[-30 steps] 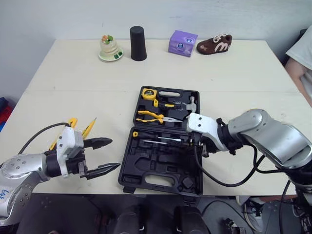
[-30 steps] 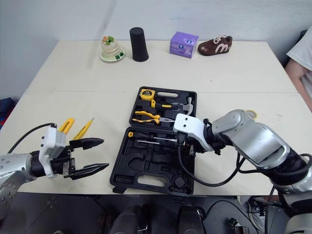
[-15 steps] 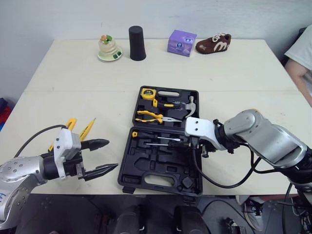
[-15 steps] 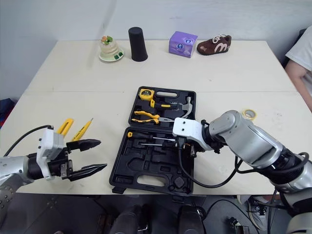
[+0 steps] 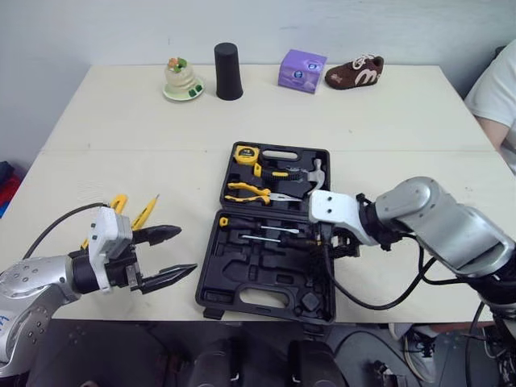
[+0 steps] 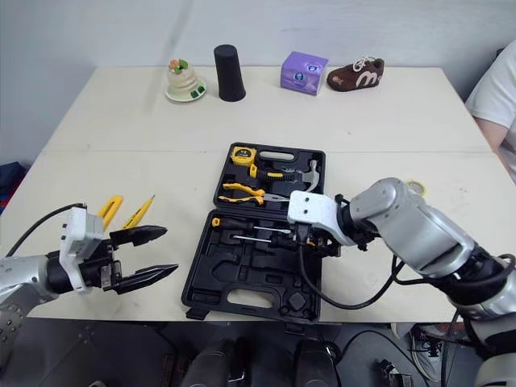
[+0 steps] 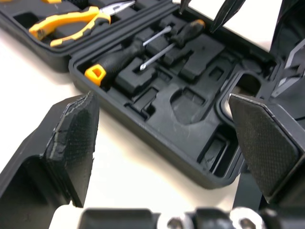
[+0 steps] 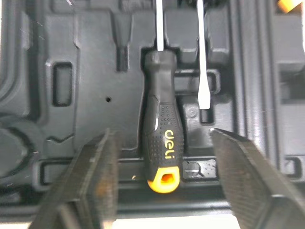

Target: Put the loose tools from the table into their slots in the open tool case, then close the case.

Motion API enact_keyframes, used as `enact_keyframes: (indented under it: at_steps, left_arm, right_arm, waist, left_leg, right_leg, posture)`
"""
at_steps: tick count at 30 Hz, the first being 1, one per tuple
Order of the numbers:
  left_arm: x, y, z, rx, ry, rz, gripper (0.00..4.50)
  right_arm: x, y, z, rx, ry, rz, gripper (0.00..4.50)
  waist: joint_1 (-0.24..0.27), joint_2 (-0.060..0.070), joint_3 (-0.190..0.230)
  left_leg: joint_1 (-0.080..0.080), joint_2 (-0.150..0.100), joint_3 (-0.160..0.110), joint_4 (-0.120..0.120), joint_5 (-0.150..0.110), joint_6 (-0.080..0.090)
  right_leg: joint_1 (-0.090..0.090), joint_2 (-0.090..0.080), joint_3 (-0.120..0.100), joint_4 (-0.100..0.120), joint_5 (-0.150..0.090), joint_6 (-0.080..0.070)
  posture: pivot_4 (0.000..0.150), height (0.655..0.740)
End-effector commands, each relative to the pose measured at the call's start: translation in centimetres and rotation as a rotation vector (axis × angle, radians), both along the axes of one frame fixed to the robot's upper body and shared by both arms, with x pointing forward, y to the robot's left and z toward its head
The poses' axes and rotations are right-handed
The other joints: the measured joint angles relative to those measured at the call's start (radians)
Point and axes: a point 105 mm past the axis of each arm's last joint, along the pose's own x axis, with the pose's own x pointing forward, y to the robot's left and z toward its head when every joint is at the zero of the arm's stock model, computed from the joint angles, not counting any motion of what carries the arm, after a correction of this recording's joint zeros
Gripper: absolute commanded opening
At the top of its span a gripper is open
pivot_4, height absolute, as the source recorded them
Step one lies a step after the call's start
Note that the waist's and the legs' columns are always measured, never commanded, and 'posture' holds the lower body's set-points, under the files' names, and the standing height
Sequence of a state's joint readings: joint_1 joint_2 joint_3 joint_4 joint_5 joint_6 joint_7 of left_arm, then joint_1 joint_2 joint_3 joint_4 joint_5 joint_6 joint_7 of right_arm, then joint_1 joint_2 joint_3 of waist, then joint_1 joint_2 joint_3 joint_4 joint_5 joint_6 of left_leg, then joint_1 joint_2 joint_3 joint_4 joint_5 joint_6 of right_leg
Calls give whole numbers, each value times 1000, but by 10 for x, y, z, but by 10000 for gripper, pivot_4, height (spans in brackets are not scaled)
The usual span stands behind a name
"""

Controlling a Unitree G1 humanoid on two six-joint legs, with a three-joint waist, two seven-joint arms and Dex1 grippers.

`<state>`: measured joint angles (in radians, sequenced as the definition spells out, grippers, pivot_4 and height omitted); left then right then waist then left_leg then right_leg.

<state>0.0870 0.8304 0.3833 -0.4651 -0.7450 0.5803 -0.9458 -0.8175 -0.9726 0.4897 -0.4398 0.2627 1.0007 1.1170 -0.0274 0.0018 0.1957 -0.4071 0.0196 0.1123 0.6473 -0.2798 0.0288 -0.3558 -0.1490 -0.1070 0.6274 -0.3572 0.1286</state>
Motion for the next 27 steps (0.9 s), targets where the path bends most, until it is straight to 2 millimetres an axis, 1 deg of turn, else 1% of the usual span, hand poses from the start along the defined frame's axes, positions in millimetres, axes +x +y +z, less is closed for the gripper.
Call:
enact_keyframes:
  at_steps: [1, 2, 3, 4, 5, 6, 8, 10, 13, 15, 17, 18, 21, 24, 27]
  left_arm:
    - [-3, -6, 12, -11, -39, -23, 45000]
    - [-3, -7, 13, -16, -42, -25, 45000]
    - [-2, -8, 14, -21, -46, -27, 45000]
    - [-2, -9, 15, -26, -49, -29, 45000]
    - [-1, -10, 15, -29, -50, -32, 45000]
    - [0, -12, 15, -30, -50, -34, 45000]
    - [1, -14, 15, -31, -48, -41, 45000]
    - [2, -15, 15, -32, -48, -52, 45000]
    - [3, -15, 14, -9, -50, -69, 45000]
    - [3, -15, 14, 0, -51, -73, 45000]
    - [4, -14, 15, -1, -54, -71, 45000]
    - [2, -14, 15, 2, -52, -71, 45000]
    - [0, -13, 13, 11, -48, -70, 45000]
    - [-2, -13, 11, 26, -42, -67, 45000]
    - [-3, -12, 10, 41, -36, -72, 45000]
  right_arm:
    - [-1, -2, 23, 84, -46, 56, 30793]
    - [-4, 3, 27, 150, -39, 99, 30793]
    - [-12, 9, 31, 236, -7, 168, 30793]
    - [-25, 13, 33, 331, 57, 249, 30793]
    - [-38, 14, 30, 411, 113, 341, 30793]
    - [-44, 15, 28, 489, 140, 393, 30793]
    - [-39, 19, 21, 602, 104, 411, 30793]
    - [-30, 22, 7, 631, 72, 394, 30793]
    - [-16, 26, -8, 676, 19, 352, 22821]
    - [-12, 27, -13, 673, -12, 357, 13193]
    - [-10, 29, -20, 662, -26, 362, 2368]
    - [-5, 31, -23, 652, -38, 349, 369]
    - [3, 33, -29, 625, -54, 330, 369]
    - [13, 34, -41, 580, -65, 284, 369]
    - [19, 36, -47, 571, -57, 250, 369]
  waist:
    - [0, -1, 0]
    - [0, -1, 0]
    - [0, -2, 0]
    - [0, -4, 0]
    - [1, -5, 0]
    - [1, -6, 0]
    - [2, -8, 0]
    - [-1, -8, 0]
    - [-1, -9, -1]
    - [0, -9, -1]
    - [0, -9, -1]
    - [0, -9, -1]
    - [0, -9, -1]
    - [-2, -9, -1]
    - [-1, -9, -1]
  left_leg:
    - [0, 0, 0, 0, 0, 0]
    - [0, 0, 1, 0, 0, 0]
    - [0, 0, 1, 0, 0, 0]
    - [0, 0, 1, -1, 0, 0]
    - [1, 1, 0, 0, 0, 0]
    - [0, 1, 0, -1, 0, 0]
    - [1, 1, 0, 0, 0, 0]
    - [1, 1, 1, 1, 1, 1]
    - [1, -1, 2, 2, 1, 3]
    - [2, 0, 2, 2, 1, 3]
    - [2, 0, 2, 1, 2, 2]
    - [2, 0, 2, 0, 2, 2]
    - [2, 0, 2, 1, 2, 2]
    - [2, 0, 2, 1, 2, 2]
    - [2, 0, 2, 1, 2, 2]
  right_leg:
    - [0, 0, 0, 0, 0, 0]
    - [0, 0, 0, 0, 0, 0]
    - [0, 0, 0, 0, 0, 0]
    - [0, 0, 0, 0, 0, 0]
    - [1, 1, 0, 0, 0, 0]
    - [1, 2, -1, 0, 0, 0]
    - [3, 3, 0, -1, 0, 0]
    - [4, 2, -1, 0, 0, 1]
    - [3, 1, 0, 0, 1, 2]
    - [3, 1, 0, 1, 1, 2]
    - [2, 2, 0, 1, 1, 2]
    - [2, 2, 0, 1, 1, 2]
    - [2, 2, 0, 1, 1, 2]
    - [2, 1, 1, 1, 1, 2]
    - [2, 2, 0, 1, 1, 2]
  posture:
    - [1500, 7400]
    - [1500, 7400]
    - [1500, 7400]
    - [1500, 7400]
    - [1500, 7400]
    - [1500, 7400]
    - [1500, 7400]
    - [1500, 7400]
    - [1500, 7400]
    - [1500, 7400]
    - [1500, 7400]
    - [1500, 7400]
    - [1500, 7400]
    - [1500, 7400]
    - [1500, 7400]
